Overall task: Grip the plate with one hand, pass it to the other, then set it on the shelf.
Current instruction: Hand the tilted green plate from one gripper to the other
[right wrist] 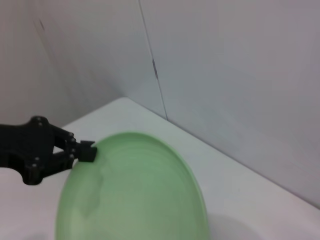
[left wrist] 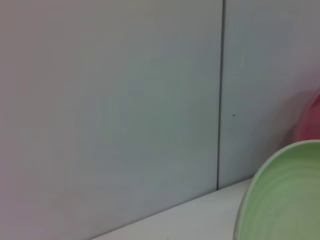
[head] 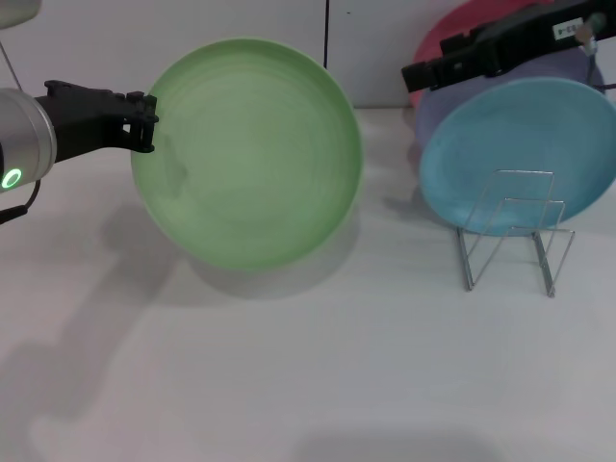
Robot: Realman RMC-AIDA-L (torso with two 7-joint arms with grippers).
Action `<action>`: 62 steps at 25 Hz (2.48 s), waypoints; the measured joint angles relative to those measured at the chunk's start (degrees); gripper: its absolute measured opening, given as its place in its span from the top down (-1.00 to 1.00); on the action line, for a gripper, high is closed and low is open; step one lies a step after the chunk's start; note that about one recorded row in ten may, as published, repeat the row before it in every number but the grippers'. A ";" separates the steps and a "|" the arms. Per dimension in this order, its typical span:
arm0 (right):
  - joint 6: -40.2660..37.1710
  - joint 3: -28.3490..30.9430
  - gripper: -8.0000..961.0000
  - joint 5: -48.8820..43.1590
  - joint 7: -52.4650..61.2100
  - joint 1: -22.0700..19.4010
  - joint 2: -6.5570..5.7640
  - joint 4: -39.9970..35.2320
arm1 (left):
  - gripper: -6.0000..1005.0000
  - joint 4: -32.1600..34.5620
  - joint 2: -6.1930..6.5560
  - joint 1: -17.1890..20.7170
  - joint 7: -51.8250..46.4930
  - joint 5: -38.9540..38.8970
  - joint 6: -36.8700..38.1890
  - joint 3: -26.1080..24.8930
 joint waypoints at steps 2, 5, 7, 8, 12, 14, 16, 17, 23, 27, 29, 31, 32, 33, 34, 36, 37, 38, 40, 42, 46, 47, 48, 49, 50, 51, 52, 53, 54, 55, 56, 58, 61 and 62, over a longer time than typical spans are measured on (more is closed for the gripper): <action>0.18 -0.02 -0.70 -2.12 0.01 0.71 0.84 0.03 | 0.93 -0.07 0.00 0.00 0.00 -0.01 -0.04 0.20; 0.90 -0.05 -0.70 -5.72 0.01 1.79 2.15 0.14 | 0.93 -0.14 0.00 -0.11 0.00 -0.02 -0.12 0.29; 1.30 -0.12 -0.70 -6.91 0.01 2.24 2.75 0.31 | 0.93 -0.22 0.00 -0.15 0.00 -0.03 -0.13 0.31; 1.49 -0.43 -0.70 -7.03 -0.01 2.42 3.02 0.43 | 0.93 -0.25 0.00 -0.15 0.00 -0.03 -0.13 0.35; 1.67 -0.74 -0.70 -6.84 -0.01 2.63 3.12 0.59 | 0.93 -0.25 0.00 -0.17 0.00 -0.03 -0.13 0.50; 1.69 -0.83 -0.70 -6.76 -0.01 2.81 3.35 1.05 | 0.93 -0.25 0.00 -0.20 0.00 -0.02 -0.10 0.63; 1.70 -1.22 -0.70 -6.74 -0.01 2.93 3.63 1.41 | 0.93 -0.25 0.00 -0.25 0.00 -0.02 -0.09 0.63; 1.71 -1.54 -0.70 -6.73 -0.02 3.00 3.72 1.52 | 0.93 -0.25 0.00 -0.27 0.00 -0.02 -0.09 0.63; 2.07 -3.92 -0.70 -6.70 -0.01 3.46 3.99 1.73 | 0.93 -0.32 0.00 -0.27 0.00 -0.01 -0.22 0.67; 2.49 -4.57 -0.70 -6.70 -0.01 3.77 4.04 2.10 | 0.93 -0.34 0.00 -0.26 0.00 -0.02 -0.27 0.72; 3.02 -4.97 -0.70 -6.73 0.00 3.96 4.04 2.58 | 0.93 -0.39 0.00 -0.26 0.00 -0.07 -0.35 0.72; 3.57 -5.21 -0.70 -6.92 0.00 4.14 4.05 3.05 | 0.93 -0.42 0.00 -0.26 0.00 -0.08 -0.37 0.72; 3.86 -5.27 -0.71 -7.01 0.00 4.28 4.04 3.49 | 0.93 -0.48 0.00 -0.26 0.00 -0.09 -0.41 0.72; 4.37 -5.30 -0.71 -7.10 0.00 4.47 4.04 4.30 | 0.93 -0.55 0.00 -0.26 0.00 -0.11 -0.42 0.72; 4.37 -5.30 -0.71 -7.10 0.00 4.47 4.04 4.30 | 0.93 -0.58 0.00 -0.26 0.00 -0.11 -0.42 0.72; 5.03 -5.46 -0.71 -7.16 -0.11 4.58 4.03 5.06 | 0.93 -0.60 0.00 -0.26 0.00 -0.16 -0.42 0.73; 5.35 -5.62 -0.71 -7.17 -0.17 4.64 4.02 5.34 | 0.93 -0.60 0.00 -0.26 0.00 -0.18 -0.42 0.74; 5.76 -5.93 -0.70 -7.18 -0.24 4.85 4.03 5.86 | 0.93 -0.60 0.00 -0.26 0.00 -0.20 -0.42 0.76; 5.93 -6.12 -0.71 -7.19 -0.25 4.98 4.03 6.07 | 0.93 -0.60 0.03 -0.26 0.00 -0.27 -0.42 0.80; 6.26 -6.51 -0.71 -7.20 -0.28 5.14 4.02 6.28 | 0.93 -0.60 0.06 -0.26 0.00 -0.38 -0.42 0.81; 6.86 -7.35 -0.71 -7.23 -0.29 5.18 4.03 6.34 | 0.93 -0.60 0.08 -0.18 0.01 -0.67 -0.42 0.86; 7.05 -7.48 -0.70 -7.24 -0.29 5.18 4.05 6.38 | 0.93 -0.60 0.08 -0.13 0.05 -0.69 -0.42 0.89; 7.54 -7.80 -0.70 -7.24 -0.29 5.19 4.09 6.67 | 0.93 -0.60 0.09 -0.08 0.09 -0.71 -0.42 0.92; 7.54 -7.80 -0.70 -7.24 -0.29 5.19 4.09 6.67 | 0.93 -0.60 0.09 -0.08 0.09 -0.71 -0.42 0.92; 7.76 -7.97 -0.70 -7.29 -0.30 5.19 4.10 6.83 | 0.93 -0.60 0.09 -0.08 0.09 -0.74 -0.41 1.00; 7.92 -8.07 -0.70 -7.36 -0.32 5.20 4.11 7.00 | 0.93 -0.60 0.09 -0.08 0.09 -0.76 -0.41 1.08; 8.05 -8.11 -0.70 -7.47 -0.35 5.24 4.11 7.20 | 0.93 -0.60 0.09 -0.08 0.10 -0.76 -0.41 1.14; 8.19 -8.12 -0.70 -7.63 -0.41 5.43 4.12 7.81 | 0.93 -0.59 0.09 -0.08 0.10 -0.77 -0.41 1.23; 8.19 -8.12 -0.70 -7.63 -0.41 5.43 4.12 7.81 | 0.93 -0.60 0.09 -0.08 0.10 -0.76 -0.41 1.26; 8.33 -8.16 -0.70 -7.70 -0.42 5.53 4.12 8.10 | 0.93 -0.60 0.09 -0.09 0.11 -0.77 -0.41 1.29; 8.52 -8.28 -0.70 -7.75 -0.42 5.58 4.12 8.31 | 0.93 -0.60 0.09 -0.09 0.11 -0.77 -0.41 1.29; 8.87 -8.76 -0.70 -7.81 -0.42 5.65 4.12 8.54 | 0.93 -0.61 0.09 -0.15 0.12 -0.76 -0.43 1.35; 8.90 -9.16 -0.66 -7.87 -0.36 5.65 4.12 8.57 | 0.93 -0.73 0.09 -0.21 0.13 -0.76 -0.45 1.47; 8.90 -9.33 -0.64 -7.89 -0.26 5.65 4.12 8.60 | 0.93 -0.79 0.09 -0.23 0.13 -0.76 -0.46 1.50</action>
